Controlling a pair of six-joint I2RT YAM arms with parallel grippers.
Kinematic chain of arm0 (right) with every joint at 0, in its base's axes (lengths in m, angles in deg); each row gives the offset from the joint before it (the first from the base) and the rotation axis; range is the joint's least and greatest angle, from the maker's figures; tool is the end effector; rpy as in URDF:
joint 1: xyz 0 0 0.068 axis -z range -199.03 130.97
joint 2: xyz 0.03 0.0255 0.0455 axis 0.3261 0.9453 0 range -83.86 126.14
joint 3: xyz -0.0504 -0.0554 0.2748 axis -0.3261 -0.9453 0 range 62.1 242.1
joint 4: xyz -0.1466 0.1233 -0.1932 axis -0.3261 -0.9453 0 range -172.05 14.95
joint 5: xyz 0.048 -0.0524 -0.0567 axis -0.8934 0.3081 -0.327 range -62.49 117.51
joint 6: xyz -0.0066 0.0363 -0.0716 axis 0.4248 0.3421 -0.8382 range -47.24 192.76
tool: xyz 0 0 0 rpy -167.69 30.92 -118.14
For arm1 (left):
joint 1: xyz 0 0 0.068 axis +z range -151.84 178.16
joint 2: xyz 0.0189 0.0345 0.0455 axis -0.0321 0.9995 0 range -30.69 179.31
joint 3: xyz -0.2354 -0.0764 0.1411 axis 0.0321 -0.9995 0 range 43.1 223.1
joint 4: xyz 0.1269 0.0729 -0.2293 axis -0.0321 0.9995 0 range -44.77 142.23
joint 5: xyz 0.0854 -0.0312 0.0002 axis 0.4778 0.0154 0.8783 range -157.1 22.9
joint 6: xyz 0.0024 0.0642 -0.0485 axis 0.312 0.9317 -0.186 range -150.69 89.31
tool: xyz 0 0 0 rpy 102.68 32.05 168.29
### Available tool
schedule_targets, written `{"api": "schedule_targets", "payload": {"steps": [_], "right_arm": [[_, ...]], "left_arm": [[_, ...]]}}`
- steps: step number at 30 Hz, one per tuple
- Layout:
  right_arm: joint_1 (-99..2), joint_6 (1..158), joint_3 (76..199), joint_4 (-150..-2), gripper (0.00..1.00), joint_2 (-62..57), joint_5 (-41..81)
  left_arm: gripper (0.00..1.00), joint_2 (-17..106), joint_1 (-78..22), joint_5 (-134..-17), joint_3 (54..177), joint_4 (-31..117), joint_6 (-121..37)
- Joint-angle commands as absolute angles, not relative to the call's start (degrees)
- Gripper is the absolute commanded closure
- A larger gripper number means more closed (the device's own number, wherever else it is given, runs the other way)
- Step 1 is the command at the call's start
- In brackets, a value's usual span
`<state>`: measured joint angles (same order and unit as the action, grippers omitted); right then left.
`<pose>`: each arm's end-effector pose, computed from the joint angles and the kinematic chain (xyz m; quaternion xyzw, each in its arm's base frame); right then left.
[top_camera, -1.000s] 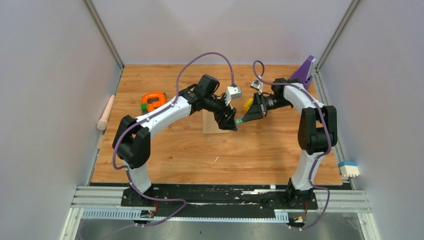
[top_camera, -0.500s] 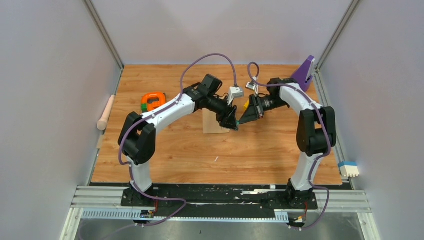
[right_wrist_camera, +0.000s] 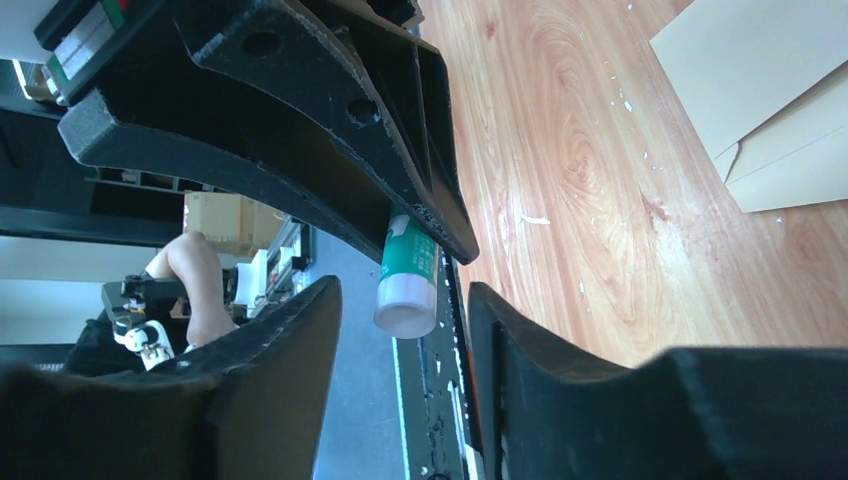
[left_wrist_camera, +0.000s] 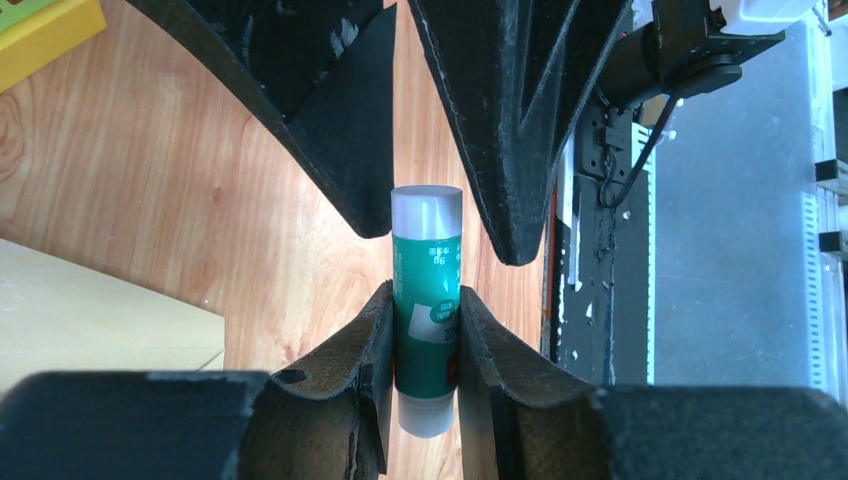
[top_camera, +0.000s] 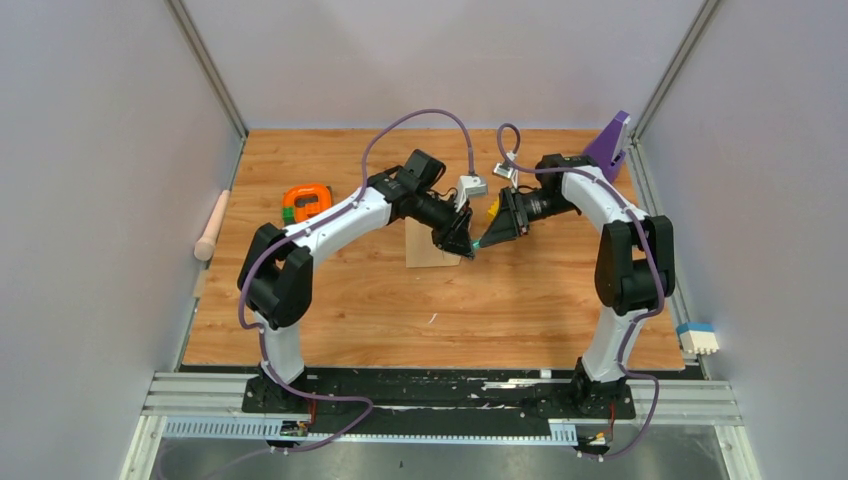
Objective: Place the letter into the envelope and seal it
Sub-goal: Unscrew the solid glue.
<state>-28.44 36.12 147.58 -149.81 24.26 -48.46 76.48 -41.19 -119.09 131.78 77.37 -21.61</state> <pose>0.3381 0.1244 0.2428 -0.2710 0.7394 0.6089 0.0951 0.3037 -0.3201 0.2630 0.4817 0.7113 -0.4775 0.1845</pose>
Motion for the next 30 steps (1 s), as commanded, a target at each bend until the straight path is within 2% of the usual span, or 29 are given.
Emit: {"api": "schedule_targets", "payload": {"steps": [1, 2, 5, 7, 11, 14, 22, 30], "right_arm": [[-27.9, 34.6, 149.6, -149.9, 0.44, 21.8, -49.8], [-27.7, 34.4, 149.5, -149.9, 0.36, 21.5, -49.7], [-26.8, 32.5, 148.9, -149.8, 0.33, 19.6, -49.3], [-26.2, 30.7, 148.2, -149.7, 0.35, 18.0, -49.5], [-25.5, 29.2, 146.1, -147.8, 0.46, 15.3, -49.3], [-25.5, 28.2, 144.3, -146.7, 0.49, 13.1, -49.5], [-28.9, 30.9, 137.6, -137.0, 0.46, 7.4, -43.9], [-29.0, 33.1, 137.4, -135.1, 0.5, 8.0, -43.6]], "left_arm": [[0.94, 76.6, -41.1, -120.9, 134.3, 77.9, -20.6], [0.95, 76.6, -40.9, -121.6, 134.2, 78.1, -20.6], [0.95, 77.0, -40.6, -126.6, 134.2, 78.5, -21.0], [0.96, 77.3, -40.6, -128.5, 134.2, 78.7, -21.1], [0.96, 78.2, -40.4, -131.6, 134.6, 80.1, -21.3], [0.95, 79.5, -40.4, -132.7, 135.1, 81.2, -21.1], [0.95, 80.2, -39.5, -135.5, 135.0, 79.3, -24.0], [0.95, 80.1, -39.5, -136.9, 134.3, 78.4, -24.7]]}}
